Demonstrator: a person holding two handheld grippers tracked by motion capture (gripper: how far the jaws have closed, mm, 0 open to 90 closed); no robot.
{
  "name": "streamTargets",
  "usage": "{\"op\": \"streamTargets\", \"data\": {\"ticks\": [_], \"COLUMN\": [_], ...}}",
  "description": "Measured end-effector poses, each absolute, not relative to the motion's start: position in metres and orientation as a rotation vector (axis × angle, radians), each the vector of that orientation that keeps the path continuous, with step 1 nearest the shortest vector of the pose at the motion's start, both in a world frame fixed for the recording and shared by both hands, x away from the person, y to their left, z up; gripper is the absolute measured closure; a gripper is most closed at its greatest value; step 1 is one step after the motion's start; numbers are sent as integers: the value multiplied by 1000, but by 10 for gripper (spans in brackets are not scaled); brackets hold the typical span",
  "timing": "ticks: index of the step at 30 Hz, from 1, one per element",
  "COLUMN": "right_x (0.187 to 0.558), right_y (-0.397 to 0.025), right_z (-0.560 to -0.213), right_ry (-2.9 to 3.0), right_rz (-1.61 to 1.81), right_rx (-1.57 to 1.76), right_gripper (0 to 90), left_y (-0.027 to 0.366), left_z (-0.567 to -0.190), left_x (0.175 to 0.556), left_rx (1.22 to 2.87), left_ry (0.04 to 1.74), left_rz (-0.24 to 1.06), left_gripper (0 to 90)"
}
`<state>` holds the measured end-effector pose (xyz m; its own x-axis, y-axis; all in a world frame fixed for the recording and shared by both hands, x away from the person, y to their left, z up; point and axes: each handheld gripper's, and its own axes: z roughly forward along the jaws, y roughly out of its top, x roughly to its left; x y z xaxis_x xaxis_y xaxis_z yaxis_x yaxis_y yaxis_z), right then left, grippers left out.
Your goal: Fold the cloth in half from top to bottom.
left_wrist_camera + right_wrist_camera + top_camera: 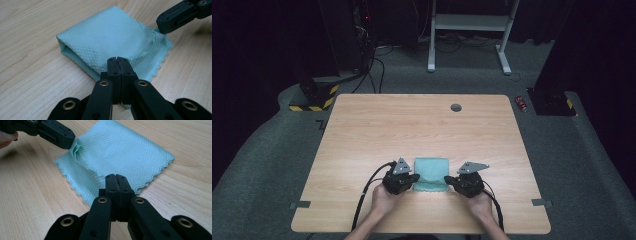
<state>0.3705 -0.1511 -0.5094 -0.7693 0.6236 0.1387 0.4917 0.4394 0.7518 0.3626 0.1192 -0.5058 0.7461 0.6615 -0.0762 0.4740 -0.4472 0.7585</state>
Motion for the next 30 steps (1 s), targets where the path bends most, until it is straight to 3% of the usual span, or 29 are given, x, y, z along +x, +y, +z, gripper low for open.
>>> {"op": "streamTargets", "data": {"ticks": [6,7,11,15,22,30], "right_x": [370,370,367,368,377,374], "right_y": [-152,-155,-160,-161,-145,-140], "right_z": [-513,-512,-506,-498,-503,-510], "right_ry": [2557,2554,2523,2493,2482,2511], "right_rz": [1237,1266,1322,1347,1258,1234], "right_rx": [997,1006,1023,1020,1048,1040], "right_gripper": [877,825,769,794,836,795], "left_y": [119,120,125,124,109,111], "left_z": [-507,-506,-498,-490,-493,-503], "left_x": [359,358,359,362,374,371], "left_rx": [2135,2117,2053,2025,2074,2109], "left_ry": [846,848,861,875,900,925], "left_rz": [282,260,217,236,265,229], "left_gripper": [874,818,673,622,614,583]}}
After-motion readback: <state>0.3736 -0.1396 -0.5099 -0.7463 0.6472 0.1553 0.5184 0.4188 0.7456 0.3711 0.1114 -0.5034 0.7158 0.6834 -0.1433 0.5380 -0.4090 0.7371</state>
